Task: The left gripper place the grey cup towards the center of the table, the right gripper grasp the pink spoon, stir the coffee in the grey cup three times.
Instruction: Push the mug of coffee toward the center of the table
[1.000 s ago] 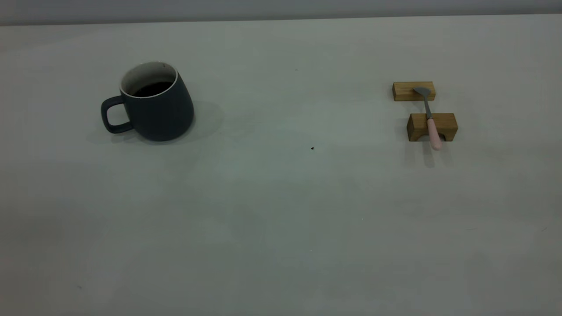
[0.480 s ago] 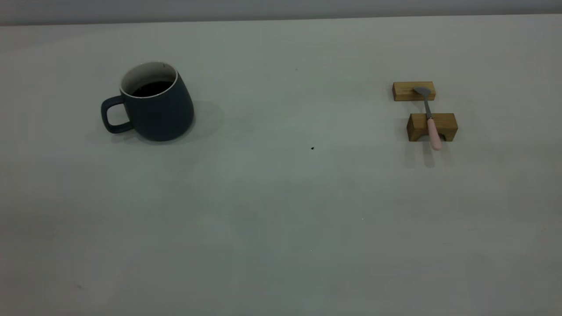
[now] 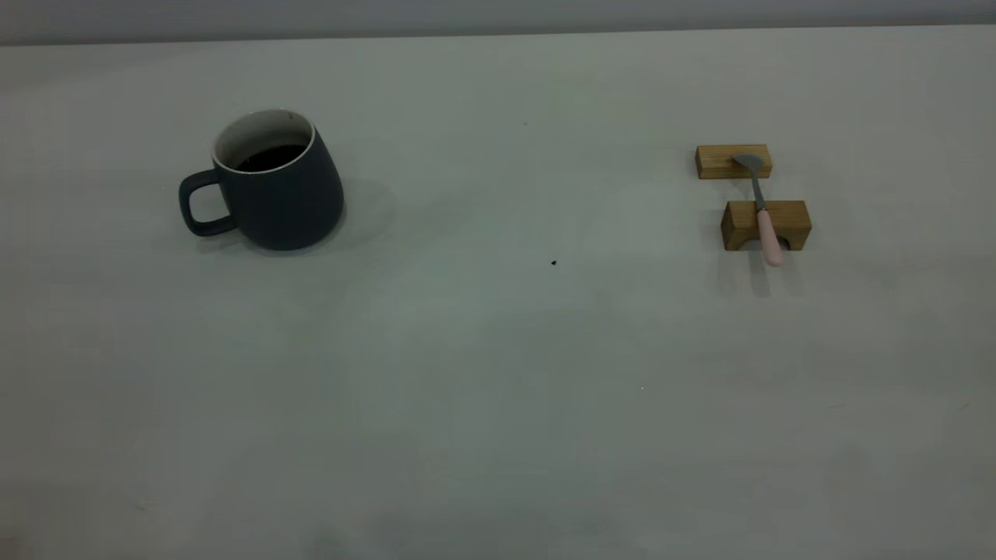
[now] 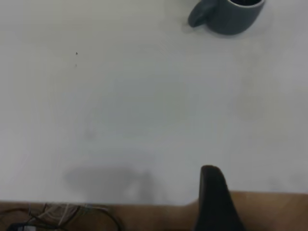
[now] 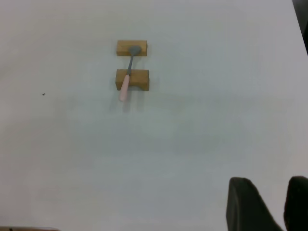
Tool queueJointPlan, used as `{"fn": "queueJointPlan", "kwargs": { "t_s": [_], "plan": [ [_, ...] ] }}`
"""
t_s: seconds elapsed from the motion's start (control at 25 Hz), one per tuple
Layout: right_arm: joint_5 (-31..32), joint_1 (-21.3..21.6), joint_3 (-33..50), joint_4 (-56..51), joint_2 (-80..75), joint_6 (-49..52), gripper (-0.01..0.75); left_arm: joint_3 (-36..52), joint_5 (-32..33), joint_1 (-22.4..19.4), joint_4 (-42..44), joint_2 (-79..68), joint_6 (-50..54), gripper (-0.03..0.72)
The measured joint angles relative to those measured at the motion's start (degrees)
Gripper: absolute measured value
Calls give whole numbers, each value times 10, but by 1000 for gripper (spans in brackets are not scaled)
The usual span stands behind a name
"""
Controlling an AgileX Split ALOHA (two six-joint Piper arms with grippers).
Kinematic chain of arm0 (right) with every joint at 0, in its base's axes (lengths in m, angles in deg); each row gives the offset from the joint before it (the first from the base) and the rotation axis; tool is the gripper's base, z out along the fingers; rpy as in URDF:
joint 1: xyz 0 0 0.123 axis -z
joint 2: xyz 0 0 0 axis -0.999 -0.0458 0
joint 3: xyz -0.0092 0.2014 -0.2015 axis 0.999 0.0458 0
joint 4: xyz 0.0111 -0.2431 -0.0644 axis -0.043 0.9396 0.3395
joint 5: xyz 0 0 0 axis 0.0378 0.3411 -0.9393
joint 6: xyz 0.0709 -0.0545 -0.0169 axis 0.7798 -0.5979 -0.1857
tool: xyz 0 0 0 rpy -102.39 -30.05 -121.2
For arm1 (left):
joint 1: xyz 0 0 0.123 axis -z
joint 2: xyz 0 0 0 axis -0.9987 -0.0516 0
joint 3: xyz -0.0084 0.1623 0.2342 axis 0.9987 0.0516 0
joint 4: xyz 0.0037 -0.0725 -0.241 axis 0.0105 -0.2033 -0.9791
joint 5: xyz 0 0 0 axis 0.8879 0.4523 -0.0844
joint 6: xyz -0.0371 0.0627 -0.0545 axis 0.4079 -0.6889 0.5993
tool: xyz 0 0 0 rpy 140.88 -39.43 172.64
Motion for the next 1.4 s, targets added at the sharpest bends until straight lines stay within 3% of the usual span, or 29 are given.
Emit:
{"fn": "queueJointPlan", "kwargs": {
  "t_s": [0.24, 0.44, 0.96, 1.4],
  "plan": [
    [0, 0, 0, 0, 0, 0, 239, -5, -208, 0, 21, -222, -62, 528],
    [0, 0, 0, 0, 0, 0, 239, -64, -293, 0, 23, -402, -163, 528],
    [0, 0, 0, 0, 0, 0, 239, -311, -306, 0, 23, -745, -490, 528],
    [0, 0, 0, 0, 0, 0, 239, -477, -233, 2, -5, -939, -727, 528]
  ]
}}
